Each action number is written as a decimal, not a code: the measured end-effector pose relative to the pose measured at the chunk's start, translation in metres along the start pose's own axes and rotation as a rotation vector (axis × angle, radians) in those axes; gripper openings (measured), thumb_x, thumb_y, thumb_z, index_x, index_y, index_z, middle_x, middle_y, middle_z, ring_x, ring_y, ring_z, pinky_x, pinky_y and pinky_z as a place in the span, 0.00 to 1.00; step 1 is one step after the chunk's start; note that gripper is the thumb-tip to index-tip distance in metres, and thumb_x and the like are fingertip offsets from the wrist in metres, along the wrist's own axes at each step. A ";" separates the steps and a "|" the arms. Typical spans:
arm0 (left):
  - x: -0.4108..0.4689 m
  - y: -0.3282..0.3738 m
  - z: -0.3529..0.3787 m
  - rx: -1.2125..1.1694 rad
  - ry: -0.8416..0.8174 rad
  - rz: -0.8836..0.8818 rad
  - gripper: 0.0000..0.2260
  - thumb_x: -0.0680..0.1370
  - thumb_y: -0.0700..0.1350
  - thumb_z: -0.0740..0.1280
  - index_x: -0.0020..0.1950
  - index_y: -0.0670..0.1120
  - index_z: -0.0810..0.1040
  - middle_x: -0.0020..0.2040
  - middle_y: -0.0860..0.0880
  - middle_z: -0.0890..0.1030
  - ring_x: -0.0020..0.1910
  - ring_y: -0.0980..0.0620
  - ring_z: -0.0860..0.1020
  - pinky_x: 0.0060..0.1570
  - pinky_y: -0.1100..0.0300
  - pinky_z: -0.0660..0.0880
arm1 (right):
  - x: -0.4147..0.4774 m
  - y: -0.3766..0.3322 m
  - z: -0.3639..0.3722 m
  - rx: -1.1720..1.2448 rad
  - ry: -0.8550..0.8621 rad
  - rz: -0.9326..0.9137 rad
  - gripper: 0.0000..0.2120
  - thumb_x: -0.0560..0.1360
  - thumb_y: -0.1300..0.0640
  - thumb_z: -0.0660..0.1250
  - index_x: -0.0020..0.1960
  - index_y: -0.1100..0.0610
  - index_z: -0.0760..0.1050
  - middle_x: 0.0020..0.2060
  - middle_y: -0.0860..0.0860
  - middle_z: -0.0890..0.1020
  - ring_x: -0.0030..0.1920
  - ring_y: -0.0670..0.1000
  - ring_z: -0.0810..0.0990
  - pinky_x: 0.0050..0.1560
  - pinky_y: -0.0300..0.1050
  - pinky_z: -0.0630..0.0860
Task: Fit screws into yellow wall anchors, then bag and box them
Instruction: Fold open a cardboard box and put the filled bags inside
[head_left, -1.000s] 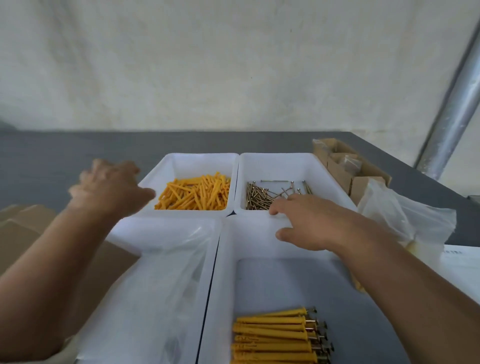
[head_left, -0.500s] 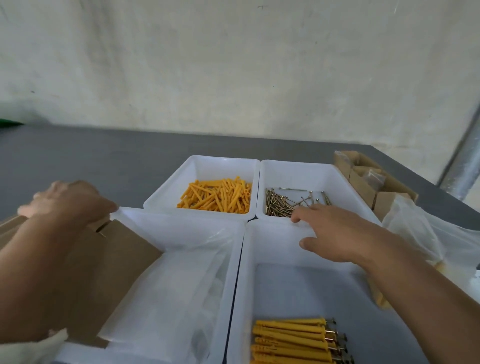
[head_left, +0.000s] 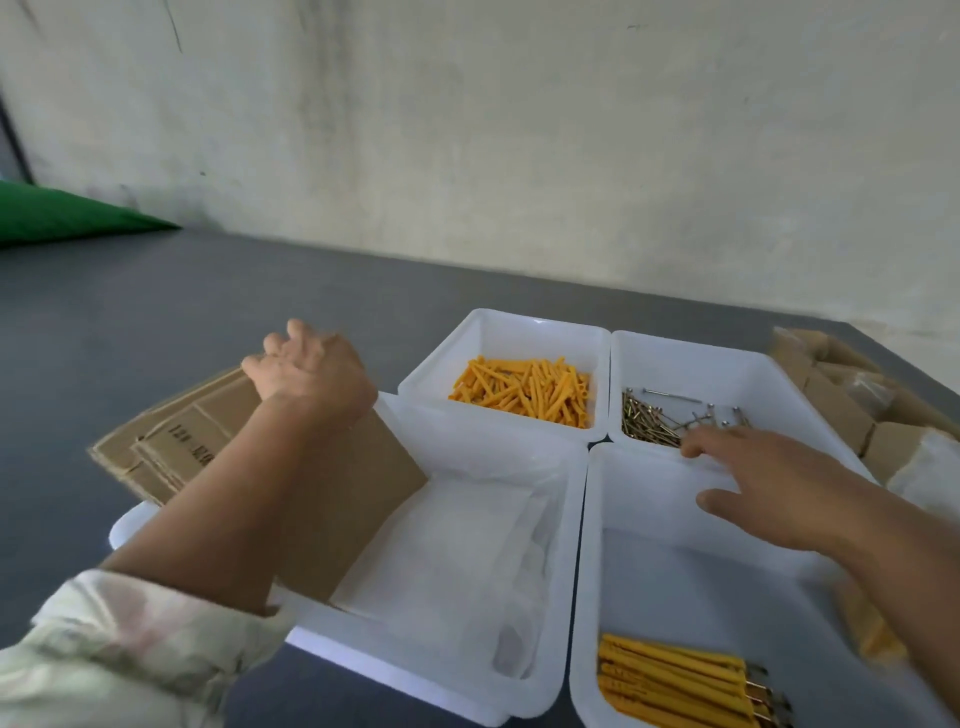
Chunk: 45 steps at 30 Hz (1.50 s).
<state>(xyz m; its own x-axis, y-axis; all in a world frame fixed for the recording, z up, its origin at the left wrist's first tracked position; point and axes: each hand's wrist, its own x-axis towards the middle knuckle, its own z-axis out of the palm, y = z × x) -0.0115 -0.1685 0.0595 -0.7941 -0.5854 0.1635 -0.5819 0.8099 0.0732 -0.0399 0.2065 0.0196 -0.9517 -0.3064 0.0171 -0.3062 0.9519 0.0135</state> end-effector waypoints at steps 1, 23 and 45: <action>0.000 0.000 -0.001 -0.002 0.015 0.012 0.15 0.73 0.49 0.67 0.59 0.50 0.77 0.49 0.46 0.64 0.60 0.42 0.70 0.51 0.50 0.66 | 0.000 0.000 0.000 -0.006 0.001 -0.001 0.19 0.77 0.45 0.64 0.65 0.37 0.63 0.63 0.42 0.71 0.53 0.46 0.72 0.51 0.43 0.72; -0.022 0.018 -0.011 -0.072 0.097 0.143 0.18 0.74 0.49 0.67 0.63 0.49 0.71 0.50 0.47 0.66 0.59 0.44 0.70 0.49 0.52 0.62 | 0.003 0.007 0.005 -0.035 0.011 -0.019 0.18 0.77 0.45 0.64 0.64 0.37 0.63 0.54 0.40 0.70 0.50 0.45 0.73 0.49 0.43 0.74; -0.048 0.025 -0.071 -0.083 0.471 0.285 0.18 0.74 0.49 0.67 0.63 0.51 0.71 0.54 0.45 0.68 0.53 0.41 0.72 0.47 0.52 0.62 | 0.001 0.004 0.003 0.010 -0.009 -0.003 0.22 0.77 0.43 0.65 0.68 0.38 0.62 0.67 0.43 0.69 0.59 0.48 0.73 0.57 0.45 0.74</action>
<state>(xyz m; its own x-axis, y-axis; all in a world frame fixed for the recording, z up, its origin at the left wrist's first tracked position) 0.0248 -0.1176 0.1230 -0.7427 -0.2778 0.6092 -0.3243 0.9453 0.0357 -0.0426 0.2099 0.0168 -0.9511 -0.3088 0.0077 -0.3088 0.9511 0.0034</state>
